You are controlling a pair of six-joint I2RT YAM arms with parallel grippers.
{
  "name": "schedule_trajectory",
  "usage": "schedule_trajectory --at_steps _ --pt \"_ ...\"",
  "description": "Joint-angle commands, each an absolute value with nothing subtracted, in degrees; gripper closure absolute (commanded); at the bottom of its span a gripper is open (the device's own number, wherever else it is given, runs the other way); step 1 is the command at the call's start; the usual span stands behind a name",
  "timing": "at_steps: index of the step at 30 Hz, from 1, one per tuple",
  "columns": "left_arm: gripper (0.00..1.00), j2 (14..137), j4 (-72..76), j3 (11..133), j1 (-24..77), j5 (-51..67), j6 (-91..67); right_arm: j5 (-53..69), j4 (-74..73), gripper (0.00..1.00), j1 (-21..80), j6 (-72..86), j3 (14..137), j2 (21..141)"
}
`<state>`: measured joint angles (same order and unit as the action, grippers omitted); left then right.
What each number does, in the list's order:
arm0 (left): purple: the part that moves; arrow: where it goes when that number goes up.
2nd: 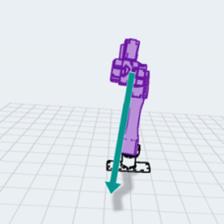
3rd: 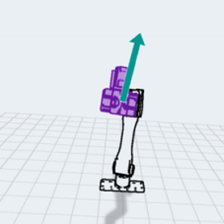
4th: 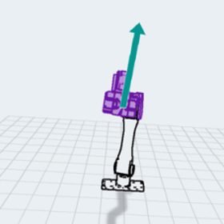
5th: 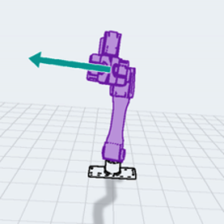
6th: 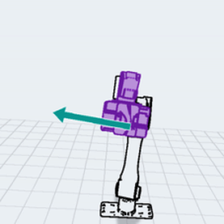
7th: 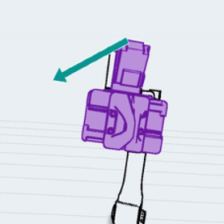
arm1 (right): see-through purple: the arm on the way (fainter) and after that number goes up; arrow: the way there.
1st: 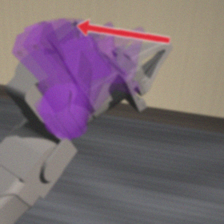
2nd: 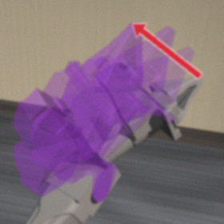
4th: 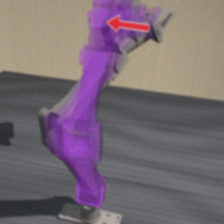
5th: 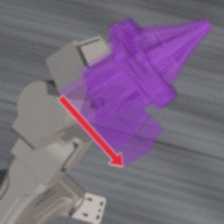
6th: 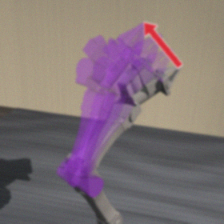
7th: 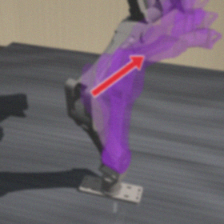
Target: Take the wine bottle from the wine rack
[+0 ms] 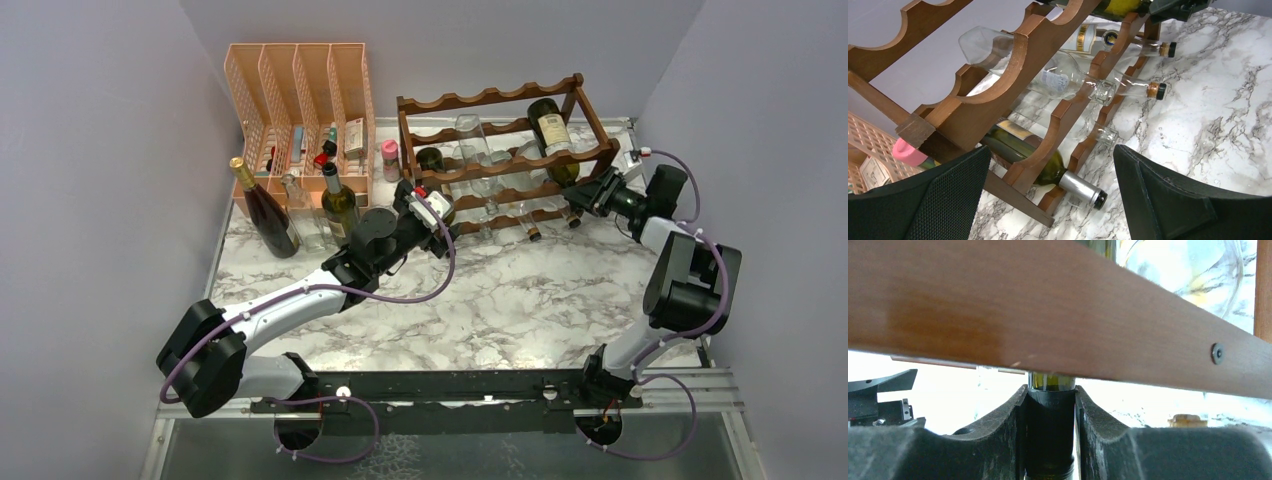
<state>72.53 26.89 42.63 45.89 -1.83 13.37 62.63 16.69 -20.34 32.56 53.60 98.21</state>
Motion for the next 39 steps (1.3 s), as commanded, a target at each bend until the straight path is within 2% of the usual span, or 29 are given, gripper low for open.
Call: schedule_trajectory --at_steps 1,4,8,15,24,39 --pt "0.01 71.1 28.1 41.8 46.3 -3.1 13.6 64.8 20.4 0.83 -20.9 30.0 49.4 91.6" --pt "0.01 70.6 28.1 41.8 46.4 -3.0 13.6 64.0 19.0 0.9 -21.4 29.1 47.5 88.7" --pt "0.01 70.2 28.2 41.6 46.6 -3.2 13.6 62.7 14.8 0.9 -21.8 27.4 45.4 84.3" --pt "0.01 69.6 28.4 41.7 47.5 -2.9 13.6 55.4 -1.4 0.99 -21.9 22.0 44.6 74.5" --pt "0.01 67.9 28.3 41.7 48.0 -2.6 13.4 47.8 -19.6 0.99 -21.9 22.0 44.3 61.9" --pt "0.01 65.7 28.3 41.6 49.0 -1.1 11.6 36.0 -49.6 0.99 -21.9 21.3 51.2 42.6"
